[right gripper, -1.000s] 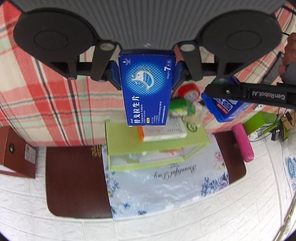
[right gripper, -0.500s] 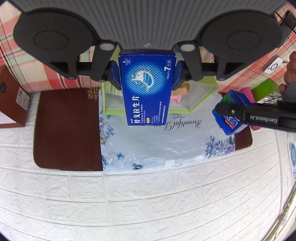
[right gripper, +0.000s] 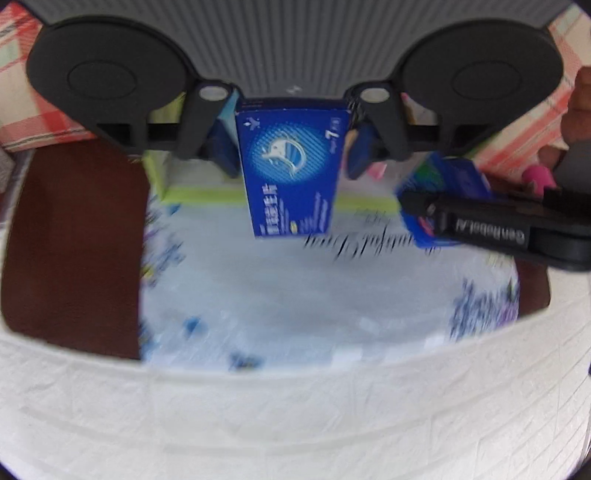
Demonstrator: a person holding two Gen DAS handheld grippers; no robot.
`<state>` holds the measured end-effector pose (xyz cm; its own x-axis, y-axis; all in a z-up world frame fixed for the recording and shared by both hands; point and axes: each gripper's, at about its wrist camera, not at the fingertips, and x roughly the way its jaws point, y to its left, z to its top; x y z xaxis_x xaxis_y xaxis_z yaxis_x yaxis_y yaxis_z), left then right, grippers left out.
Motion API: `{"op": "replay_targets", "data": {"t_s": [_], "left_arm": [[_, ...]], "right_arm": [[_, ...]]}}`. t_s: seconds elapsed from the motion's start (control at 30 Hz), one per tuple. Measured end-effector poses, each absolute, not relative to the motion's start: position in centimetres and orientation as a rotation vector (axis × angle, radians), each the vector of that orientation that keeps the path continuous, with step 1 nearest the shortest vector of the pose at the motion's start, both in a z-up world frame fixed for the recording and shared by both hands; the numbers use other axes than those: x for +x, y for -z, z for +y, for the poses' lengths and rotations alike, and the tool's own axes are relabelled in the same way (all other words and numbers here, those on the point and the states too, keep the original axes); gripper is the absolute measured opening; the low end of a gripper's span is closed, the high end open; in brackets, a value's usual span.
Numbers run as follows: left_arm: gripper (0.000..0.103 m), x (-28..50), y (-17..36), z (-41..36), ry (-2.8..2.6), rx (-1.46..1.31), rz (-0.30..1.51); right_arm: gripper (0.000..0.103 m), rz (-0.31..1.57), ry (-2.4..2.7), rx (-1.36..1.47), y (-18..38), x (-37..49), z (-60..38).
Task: Organize objects
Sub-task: 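Carry both blue boxes into the lime-green box and open both grippers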
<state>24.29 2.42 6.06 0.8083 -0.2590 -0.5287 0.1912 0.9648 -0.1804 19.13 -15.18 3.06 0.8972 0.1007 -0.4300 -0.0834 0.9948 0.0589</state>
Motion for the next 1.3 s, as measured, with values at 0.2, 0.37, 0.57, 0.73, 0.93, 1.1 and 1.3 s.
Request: {"op": "replay_targets", "data": {"t_s": [0.2, 0.37, 0.57, 0.73, 0.93, 1.1, 1.3], "left_arm": [[0.08, 22.6, -5.5, 2.6, 0.257, -0.104, 0.581], [0.08, 21.0, -6.4, 1.9, 0.247, -0.103, 0.604], [0.081, 15.4, -6.9, 1.3, 0.228, -0.099, 0.618], [0.081, 11.0, -5.0, 0.9, 0.23, -0.123, 0.655], [0.081, 7.3, -1.4, 1.3, 0.227, -0.187, 0.73], [0.081, 6.7, 0.3, 1.0, 0.241, -0.166, 0.746], [0.081, 9.0, 1.8, -0.1, 0.242, -0.16, 0.736]], "right_arm": [[0.094, 0.399, -0.052, -0.077, -0.8, 16.8, -14.8], [0.101, 0.369, -0.034, -0.055, -2.0, 14.9, -15.6], [0.103, 0.389, 0.002, 0.008, -3.2, 10.2, -17.6], [0.103, 0.462, 0.002, 0.085, -2.1, 6.1, -19.1], [0.103, 0.55, 0.003, 0.122, 0.3, 2.5, -19.8], [0.103, 0.612, 0.019, 0.118, 2.3, 0.7, -20.0], [0.103, 0.645, 0.034, 0.148, 3.0, -0.6, -20.7]]}}
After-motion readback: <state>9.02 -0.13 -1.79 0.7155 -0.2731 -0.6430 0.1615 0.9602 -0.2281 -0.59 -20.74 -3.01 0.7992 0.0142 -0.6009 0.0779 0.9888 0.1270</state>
